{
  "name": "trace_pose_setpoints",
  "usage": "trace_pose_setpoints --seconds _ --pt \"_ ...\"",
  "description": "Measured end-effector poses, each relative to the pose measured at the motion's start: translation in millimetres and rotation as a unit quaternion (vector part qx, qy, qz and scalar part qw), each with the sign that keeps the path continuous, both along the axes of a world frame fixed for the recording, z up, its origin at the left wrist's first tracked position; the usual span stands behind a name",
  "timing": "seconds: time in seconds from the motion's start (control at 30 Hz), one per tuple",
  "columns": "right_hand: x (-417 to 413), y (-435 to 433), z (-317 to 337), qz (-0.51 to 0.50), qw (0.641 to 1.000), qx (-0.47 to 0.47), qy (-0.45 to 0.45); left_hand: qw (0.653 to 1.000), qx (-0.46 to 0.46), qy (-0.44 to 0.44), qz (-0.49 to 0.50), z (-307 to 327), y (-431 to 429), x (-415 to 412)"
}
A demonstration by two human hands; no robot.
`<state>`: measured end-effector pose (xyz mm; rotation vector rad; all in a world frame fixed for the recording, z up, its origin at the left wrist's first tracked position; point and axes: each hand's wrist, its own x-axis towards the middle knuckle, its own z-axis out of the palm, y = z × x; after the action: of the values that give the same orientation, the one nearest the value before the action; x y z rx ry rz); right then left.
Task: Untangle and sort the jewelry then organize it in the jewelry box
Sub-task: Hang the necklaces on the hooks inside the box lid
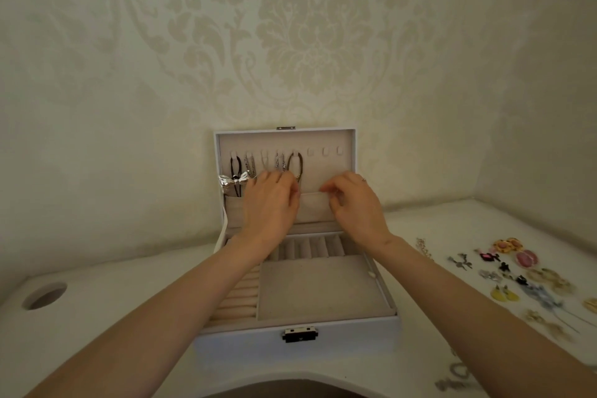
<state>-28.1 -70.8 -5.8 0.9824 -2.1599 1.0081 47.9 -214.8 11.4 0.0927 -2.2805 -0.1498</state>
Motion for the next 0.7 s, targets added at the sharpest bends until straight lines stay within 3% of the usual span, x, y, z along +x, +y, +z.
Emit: trace_pose_setpoints --seconds 0.17,0.37,0.53,0.7 --pt "3.9 29.5 -1.2 0.001 0.999 0.021 -0.048 0.991 0.007 -0.098 -0.092 -7.3 25.2 -3.4" --pt "0.0 75.1 -8.3 -0.139 0.981 0.064 -0.122 0.972 0.039 -0.176 -0.154 -11.6 64.8 -17.7" --pt "-6.1 111.0 -13.5 -0.256 0.916 0.19 -0.242 0.962 0.035 -0.201 -0.183 -17.0 89.3 -27.6" --pt "-1.7 126.3 -15.9 -0.309 0.844 0.317 -0.303 0.954 0.036 -0.218 -0.205 -20.8 100.3 -34.1"
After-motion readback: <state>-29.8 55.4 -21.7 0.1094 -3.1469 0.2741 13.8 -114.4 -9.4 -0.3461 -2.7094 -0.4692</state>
